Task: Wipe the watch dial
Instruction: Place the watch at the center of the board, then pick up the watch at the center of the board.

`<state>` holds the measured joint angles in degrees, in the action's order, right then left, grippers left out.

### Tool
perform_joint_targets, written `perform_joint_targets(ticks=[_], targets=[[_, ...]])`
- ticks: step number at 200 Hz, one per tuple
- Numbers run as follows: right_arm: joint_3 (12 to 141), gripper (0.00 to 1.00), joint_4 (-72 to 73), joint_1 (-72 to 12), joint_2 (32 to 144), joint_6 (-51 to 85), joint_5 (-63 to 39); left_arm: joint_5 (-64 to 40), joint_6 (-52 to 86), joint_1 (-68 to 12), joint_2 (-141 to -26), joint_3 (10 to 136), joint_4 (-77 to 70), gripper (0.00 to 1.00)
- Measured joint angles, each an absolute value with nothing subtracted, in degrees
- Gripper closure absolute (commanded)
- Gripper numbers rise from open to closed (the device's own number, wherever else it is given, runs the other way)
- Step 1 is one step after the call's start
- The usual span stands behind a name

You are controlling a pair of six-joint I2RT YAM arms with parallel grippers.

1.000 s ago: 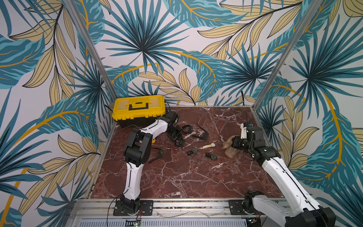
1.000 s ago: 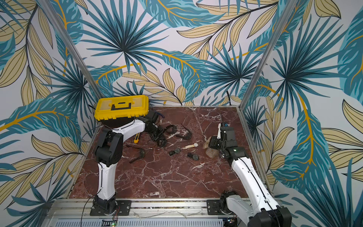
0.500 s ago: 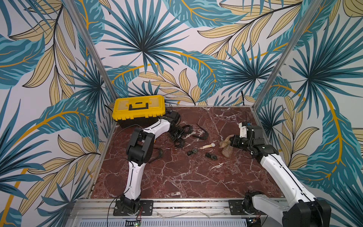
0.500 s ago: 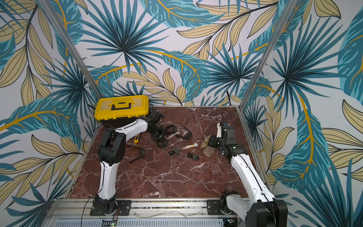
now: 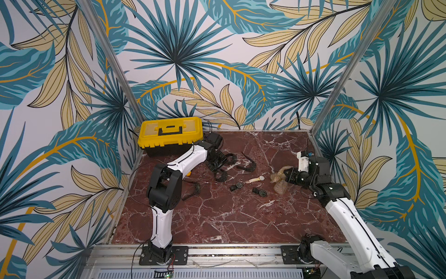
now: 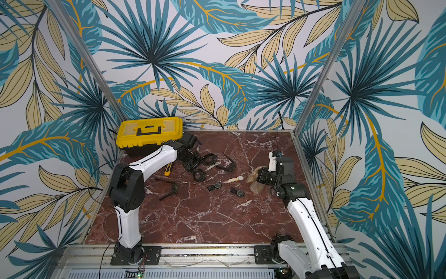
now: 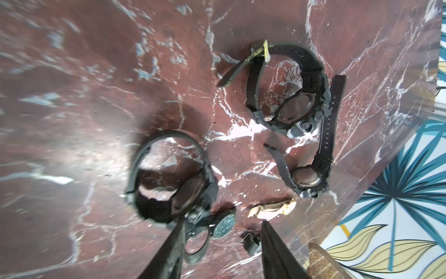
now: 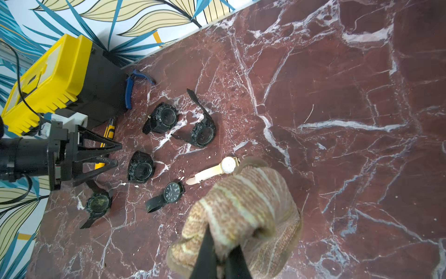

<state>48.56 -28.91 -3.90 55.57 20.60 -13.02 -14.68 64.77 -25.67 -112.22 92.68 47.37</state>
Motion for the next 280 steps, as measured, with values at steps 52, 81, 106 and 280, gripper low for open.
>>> perform_joint_targets(ticks=[52, 81, 106, 280], targets=[[52.2, 1.00, -32.4, -12.8, 57.3, 21.7, -9.8, -11.3, 61.1, -19.9, -95.3, 79.5, 49.1, 0.49], [54.2, 1.00, -32.4, -20.7, 60.4, 23.3, -6.9, -10.9, 59.3, -12.8, -86.8, 71.9, 50.1, 0.49], [54.3, 1.00, -32.4, -24.9, 61.8, 25.1, -4.1, -11.6, 58.3, -7.9, -85.4, 67.7, 50.7, 0.49], [59.2, 1.00, -32.7, -32.6, 69.4, 27.7, 6.4, -19.0, 60.7, -4.9, -100.4, 66.7, 45.4, 0.52]])
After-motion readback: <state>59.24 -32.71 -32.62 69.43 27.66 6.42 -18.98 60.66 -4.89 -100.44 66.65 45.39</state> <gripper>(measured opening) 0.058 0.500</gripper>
